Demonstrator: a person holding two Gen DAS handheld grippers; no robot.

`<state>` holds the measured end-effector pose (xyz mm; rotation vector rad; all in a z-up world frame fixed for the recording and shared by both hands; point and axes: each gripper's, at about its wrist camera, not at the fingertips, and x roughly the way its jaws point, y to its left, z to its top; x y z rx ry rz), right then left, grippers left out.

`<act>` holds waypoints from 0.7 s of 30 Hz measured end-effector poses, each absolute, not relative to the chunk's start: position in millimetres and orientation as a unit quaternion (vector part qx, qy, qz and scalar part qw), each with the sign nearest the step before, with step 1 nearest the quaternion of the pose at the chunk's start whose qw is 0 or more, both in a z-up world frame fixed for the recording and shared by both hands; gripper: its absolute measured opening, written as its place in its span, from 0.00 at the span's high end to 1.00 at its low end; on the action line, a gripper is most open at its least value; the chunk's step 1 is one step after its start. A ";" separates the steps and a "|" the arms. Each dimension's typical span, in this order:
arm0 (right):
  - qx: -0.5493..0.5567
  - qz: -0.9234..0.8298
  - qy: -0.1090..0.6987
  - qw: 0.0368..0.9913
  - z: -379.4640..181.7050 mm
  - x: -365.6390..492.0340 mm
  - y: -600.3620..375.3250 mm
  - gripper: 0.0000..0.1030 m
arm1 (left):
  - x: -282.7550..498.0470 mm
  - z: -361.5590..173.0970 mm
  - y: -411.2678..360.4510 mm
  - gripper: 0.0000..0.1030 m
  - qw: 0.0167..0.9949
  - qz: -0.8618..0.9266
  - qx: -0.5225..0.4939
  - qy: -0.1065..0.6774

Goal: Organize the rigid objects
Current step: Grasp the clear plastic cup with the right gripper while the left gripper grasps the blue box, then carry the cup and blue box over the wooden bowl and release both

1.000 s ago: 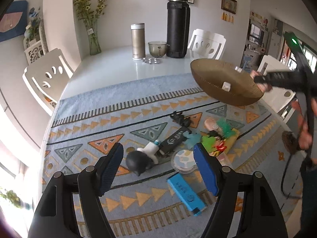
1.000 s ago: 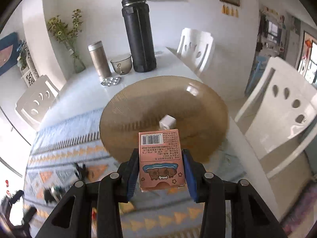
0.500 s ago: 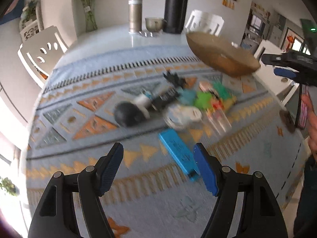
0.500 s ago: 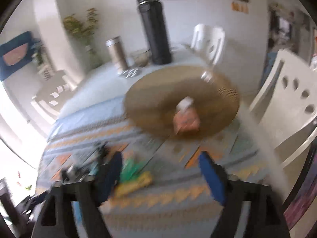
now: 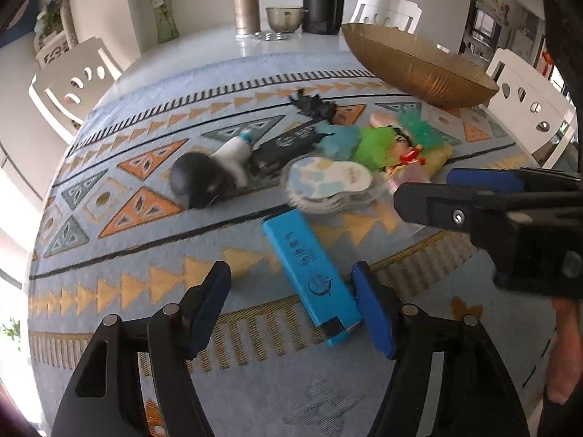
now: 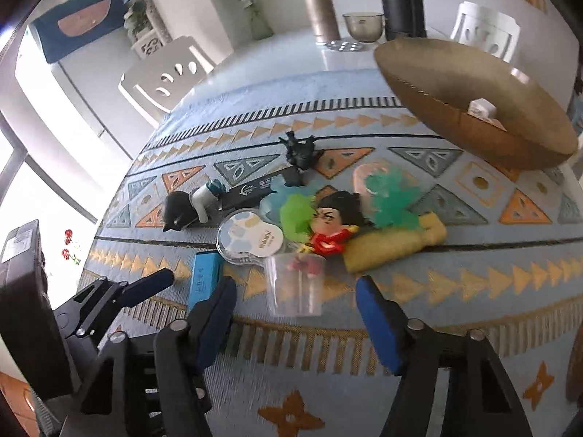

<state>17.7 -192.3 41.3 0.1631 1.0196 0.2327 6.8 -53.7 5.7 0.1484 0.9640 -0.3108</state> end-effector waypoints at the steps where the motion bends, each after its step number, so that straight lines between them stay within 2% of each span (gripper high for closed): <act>1: 0.077 0.114 0.489 0.861 39.5 19.7 -192.6 0.43 | 6.9 5.5 -49.5 0.36 0.872 -0.148 0.068 0.463; 7: 0.091 0.117 0.503 0.851 25.9 33.4 -194.0 0.46 | 8.9 8.0 -35.7 0.37 0.870 -0.158 0.046 0.465; 9: 0.090 0.116 0.505 0.851 24.1 35.5 -193.0 0.50 | 10.5 7.2 -44.4 0.38 0.868 -0.168 0.048 0.465; 10: 0.088 0.116 0.506 0.850 22.5 36.4 -191.9 0.53 | 11.4 6.1 -49.7 0.44 0.867 -0.170 0.051 0.465; 12: 0.081 0.115 0.503 0.853 22.7 35.5 -190.0 0.65 | 11.8 5.6 -60.6 0.57 0.873 -0.159 0.075 0.454; 13: 0.077 0.115 0.503 0.853 22.5 34.4 -189.6 0.65 | 11.2 6.2 -64.6 0.70 0.875 -0.160 0.082 0.450; 14: 0.077 0.117 0.502 0.854 22.2 32.4 -190.1 0.64 | 10.5 6.9 -65.4 0.80 0.875 -0.161 0.083 0.449; 21: 0.117 0.154 0.474 0.859 33.4 -2.9 -214.0 0.64 | -7.2 11.4 -58.6 0.80 0.874 -0.187 0.054 0.445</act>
